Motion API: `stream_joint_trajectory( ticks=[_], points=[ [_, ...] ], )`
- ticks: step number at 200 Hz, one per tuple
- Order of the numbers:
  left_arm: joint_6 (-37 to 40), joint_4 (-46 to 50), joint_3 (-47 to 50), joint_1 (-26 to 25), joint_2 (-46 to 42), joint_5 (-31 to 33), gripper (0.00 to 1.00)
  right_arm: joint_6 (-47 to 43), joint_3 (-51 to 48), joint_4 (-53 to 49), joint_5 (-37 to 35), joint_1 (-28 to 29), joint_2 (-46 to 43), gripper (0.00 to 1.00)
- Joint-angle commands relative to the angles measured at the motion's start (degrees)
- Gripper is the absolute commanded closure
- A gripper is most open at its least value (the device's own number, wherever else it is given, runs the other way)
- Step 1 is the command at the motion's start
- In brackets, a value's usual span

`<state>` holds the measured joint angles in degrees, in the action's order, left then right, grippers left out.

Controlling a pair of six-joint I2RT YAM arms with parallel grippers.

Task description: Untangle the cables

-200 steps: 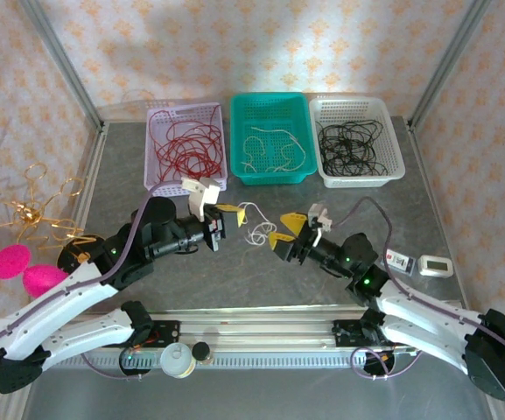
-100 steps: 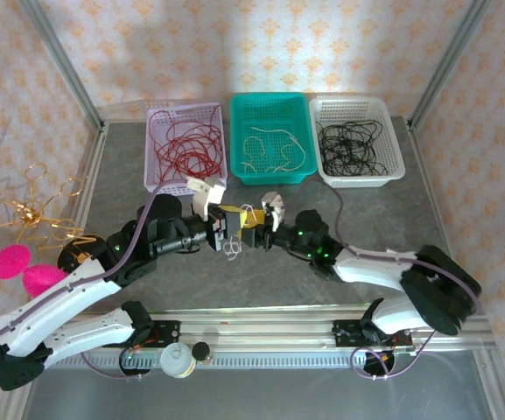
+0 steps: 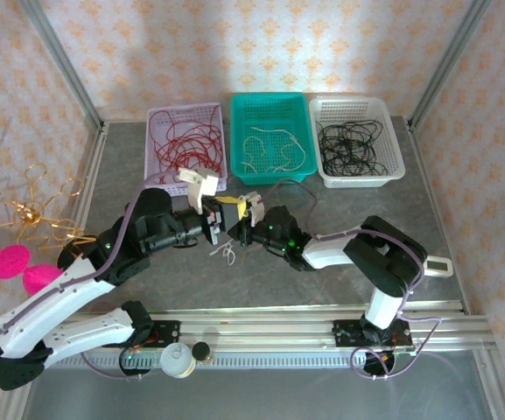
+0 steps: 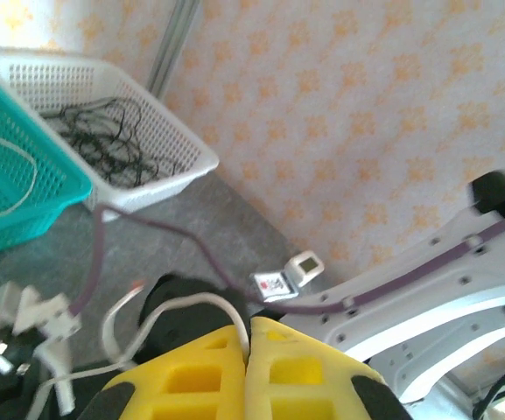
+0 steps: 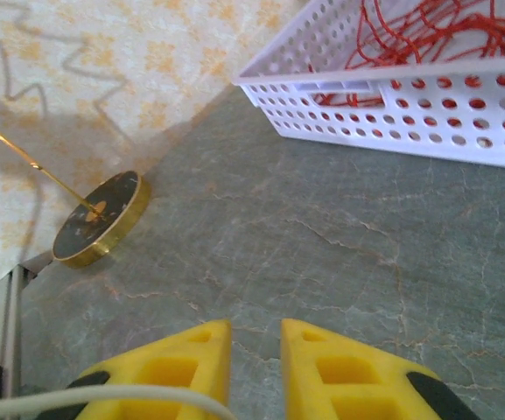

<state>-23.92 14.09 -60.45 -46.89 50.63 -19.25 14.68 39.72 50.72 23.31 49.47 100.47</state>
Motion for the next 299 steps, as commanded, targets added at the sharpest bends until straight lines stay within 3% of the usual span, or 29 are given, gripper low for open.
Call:
stream_joint_trajectory(
  ticks=[1, 59, 104, 118, 133, 217, 256, 299],
  points=[
    [1.35, 0.17, -5.56, -0.49, -0.62, -0.77, 1.0, 2.09, 1.09, -1.81, -2.48, 0.17, 2.46, 0.81],
    [4.71, 1.9, -14.51, -0.46, -0.18, 1.97, 1.0, 5.08, -0.44, -1.07, -2.54, 0.1, 6.23, 1.0],
    [7.28, 3.59, -21.02, -0.53, 0.76, 3.99, 1.0, 6.58, -2.27, -1.24, -3.4, -1.34, 5.92, 1.0],
    [7.83, 3.54, -23.69, -0.43, 1.43, 3.64, 1.0, 6.59, -2.07, -2.07, -4.01, -1.75, 5.88, 0.91],
    [8.02, 3.27, -26.26, -0.46, 2.29, 2.43, 1.0, 5.48, -1.23, -3.27, -4.37, -1.78, 6.19, 0.88],
    [8.69, -0.43, -31.31, -0.39, 4.3, -0.16, 1.0, 3.33, 3.02, -7.74, -5.66, -1.76, 9.27, 0.83],
    [8.64, -1.41, -29.56, -0.43, 4.83, -0.53, 1.0, 3.68, -3.12, -7.16, -7.38, -2.01, -0.27, 0.71],
    [7.81, -3.5, -25.0, -0.41, 3.69, -0.48, 1.0, 2.2, -11.54, -10.15, -6.68, -3.98, -17.89, 0.59]
  ],
)
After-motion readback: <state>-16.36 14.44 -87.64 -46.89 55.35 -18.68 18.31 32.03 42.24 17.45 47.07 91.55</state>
